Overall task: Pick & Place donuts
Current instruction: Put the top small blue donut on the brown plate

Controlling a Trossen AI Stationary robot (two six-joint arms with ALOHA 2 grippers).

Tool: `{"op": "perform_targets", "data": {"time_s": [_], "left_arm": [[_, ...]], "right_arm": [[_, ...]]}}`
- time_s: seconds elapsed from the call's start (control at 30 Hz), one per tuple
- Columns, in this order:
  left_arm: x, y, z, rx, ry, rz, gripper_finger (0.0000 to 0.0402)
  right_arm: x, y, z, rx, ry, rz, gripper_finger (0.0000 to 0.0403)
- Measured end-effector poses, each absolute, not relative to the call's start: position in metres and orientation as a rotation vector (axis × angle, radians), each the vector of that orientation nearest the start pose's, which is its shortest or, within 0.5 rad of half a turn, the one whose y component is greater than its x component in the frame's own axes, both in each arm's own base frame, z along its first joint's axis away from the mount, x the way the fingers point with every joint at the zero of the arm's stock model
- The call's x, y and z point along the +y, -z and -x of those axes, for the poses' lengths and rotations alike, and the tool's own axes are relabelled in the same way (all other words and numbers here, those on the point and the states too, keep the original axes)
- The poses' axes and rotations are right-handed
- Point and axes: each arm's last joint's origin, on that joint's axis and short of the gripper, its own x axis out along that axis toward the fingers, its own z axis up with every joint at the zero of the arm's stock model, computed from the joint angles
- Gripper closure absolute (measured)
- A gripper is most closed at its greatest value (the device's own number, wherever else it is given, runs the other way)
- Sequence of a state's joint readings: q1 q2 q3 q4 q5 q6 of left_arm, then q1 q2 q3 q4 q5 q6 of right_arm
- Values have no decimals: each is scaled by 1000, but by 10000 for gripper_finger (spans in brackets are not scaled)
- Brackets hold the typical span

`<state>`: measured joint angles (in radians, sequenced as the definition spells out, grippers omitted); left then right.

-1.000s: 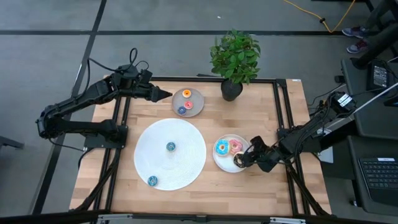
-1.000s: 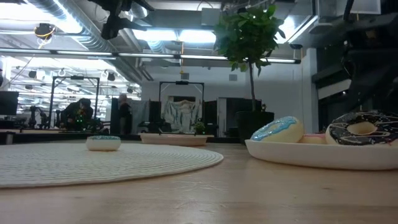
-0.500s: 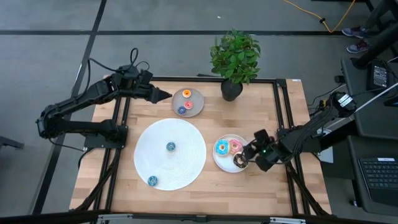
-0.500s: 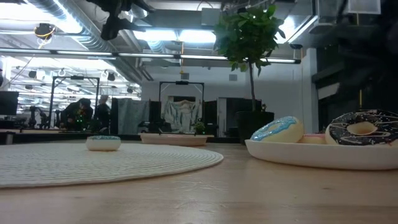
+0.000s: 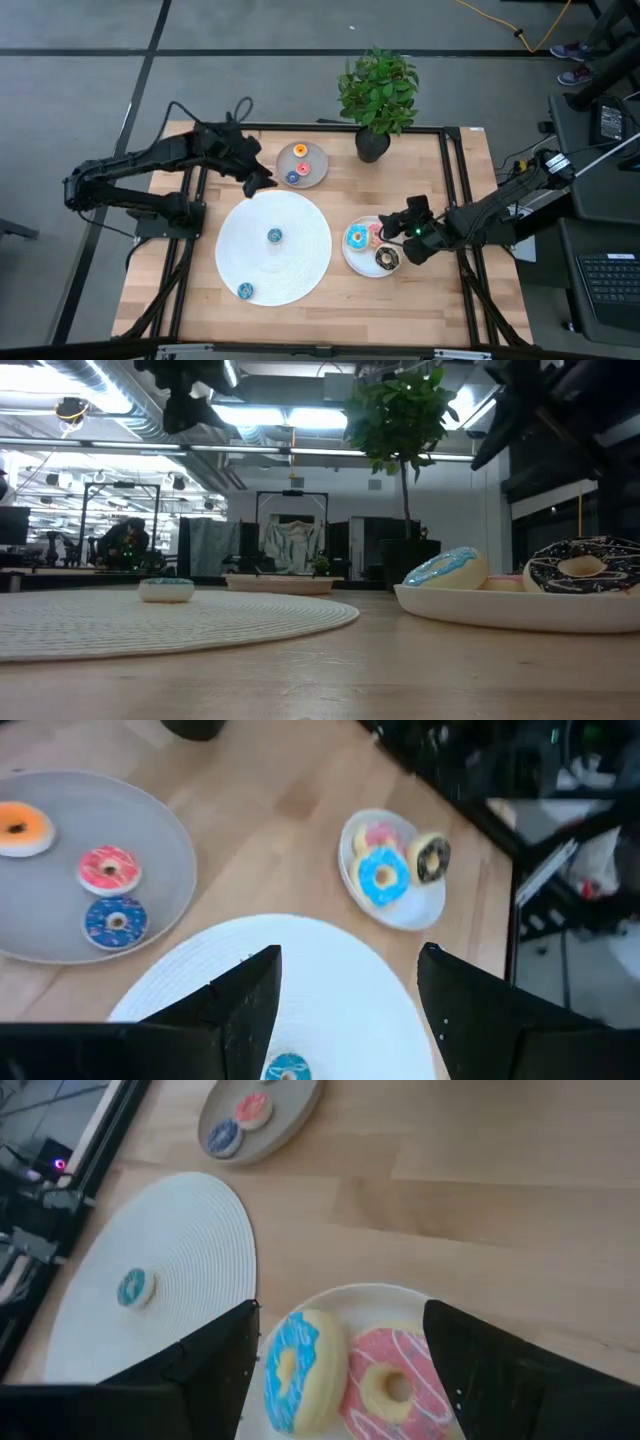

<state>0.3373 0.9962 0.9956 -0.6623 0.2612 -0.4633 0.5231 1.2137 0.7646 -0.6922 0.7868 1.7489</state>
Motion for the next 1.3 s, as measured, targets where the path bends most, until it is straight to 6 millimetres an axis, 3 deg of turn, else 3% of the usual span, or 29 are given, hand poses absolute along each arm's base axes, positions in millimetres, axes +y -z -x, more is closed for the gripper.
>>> {"op": "perform_targets", "data": {"time_s": [0.33,0.7,0.97,1.3], "left_arm": [[46,-274,-211,851,-126,474,176],[24,-212,-232,1119,-153,319,178],[-5,-188,-244,1230,-59,207,178],[-33,-170,-256,1248,19,158,165]], "right_arm": [[82,-220,-197,358,886,-926,120],[82,-221,-197,357,880,-868,120],[82,-221,-197,365,873,-847,120],[82,-221,-198,360,869,-851,120]]}}
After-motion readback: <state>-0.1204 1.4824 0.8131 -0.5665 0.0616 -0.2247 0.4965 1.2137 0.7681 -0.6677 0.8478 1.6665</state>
